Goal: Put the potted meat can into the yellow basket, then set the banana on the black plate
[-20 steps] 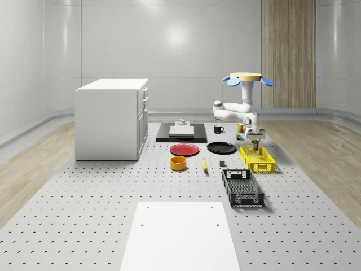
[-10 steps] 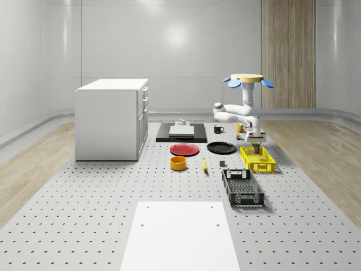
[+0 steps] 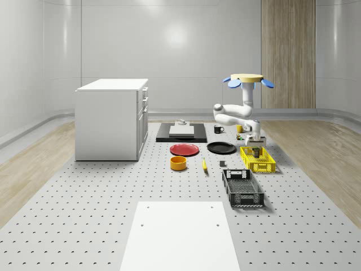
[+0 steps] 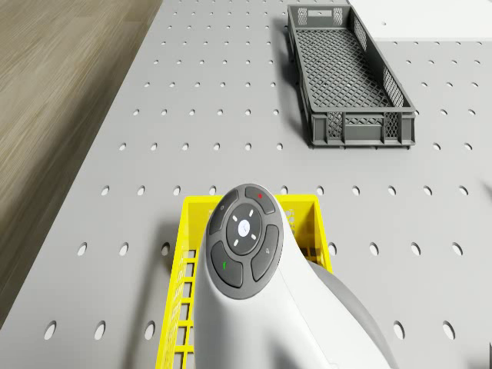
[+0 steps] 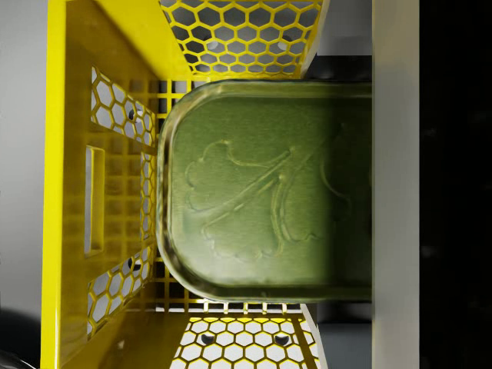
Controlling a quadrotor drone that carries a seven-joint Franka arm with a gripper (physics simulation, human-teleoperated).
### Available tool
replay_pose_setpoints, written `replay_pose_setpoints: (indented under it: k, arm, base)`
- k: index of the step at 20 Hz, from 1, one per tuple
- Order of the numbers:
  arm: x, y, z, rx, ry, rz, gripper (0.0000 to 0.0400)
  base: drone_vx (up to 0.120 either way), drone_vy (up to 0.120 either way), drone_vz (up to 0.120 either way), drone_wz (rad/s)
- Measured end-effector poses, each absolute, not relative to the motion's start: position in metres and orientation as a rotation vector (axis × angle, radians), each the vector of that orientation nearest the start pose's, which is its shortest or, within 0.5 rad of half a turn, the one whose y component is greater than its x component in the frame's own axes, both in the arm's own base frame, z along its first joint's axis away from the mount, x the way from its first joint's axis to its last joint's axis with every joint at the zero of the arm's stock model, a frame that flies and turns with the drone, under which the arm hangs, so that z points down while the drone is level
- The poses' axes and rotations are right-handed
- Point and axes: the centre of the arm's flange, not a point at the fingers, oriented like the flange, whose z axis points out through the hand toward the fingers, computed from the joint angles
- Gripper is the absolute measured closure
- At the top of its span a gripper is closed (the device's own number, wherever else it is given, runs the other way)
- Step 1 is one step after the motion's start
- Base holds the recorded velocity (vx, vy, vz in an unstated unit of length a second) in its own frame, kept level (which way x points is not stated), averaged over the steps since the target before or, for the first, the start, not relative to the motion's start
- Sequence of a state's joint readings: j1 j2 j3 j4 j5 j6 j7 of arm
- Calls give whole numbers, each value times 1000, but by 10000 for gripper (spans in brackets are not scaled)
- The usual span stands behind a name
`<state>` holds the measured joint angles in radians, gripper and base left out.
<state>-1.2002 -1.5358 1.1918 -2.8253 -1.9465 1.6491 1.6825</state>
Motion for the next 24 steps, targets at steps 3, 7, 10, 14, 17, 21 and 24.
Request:
replay_pose_setpoints:
  k: [3,7,10,14,17,21,24]
  arm:
    - [307,0,550,-3,1,779,62]
    - [307,0,554,-1,-1,783,23]
    - [307,0,555,0,-1,784,11]
    - [307,0,556,0,-2,785,4]
    - [307,0,556,0,-2,785,2]
    - [307,0,557,0,-2,786,1]
    - [307,0,557,1,-2,786,0]
  base:
    - [0,0,40,0]
    - [0,0,120,0]
    - [93,-107,80,0]
    - [120,-120,0,0]
    - [120,-120,0,0]
    - [120,-120,0,0]
    - [120,-120,0,0]
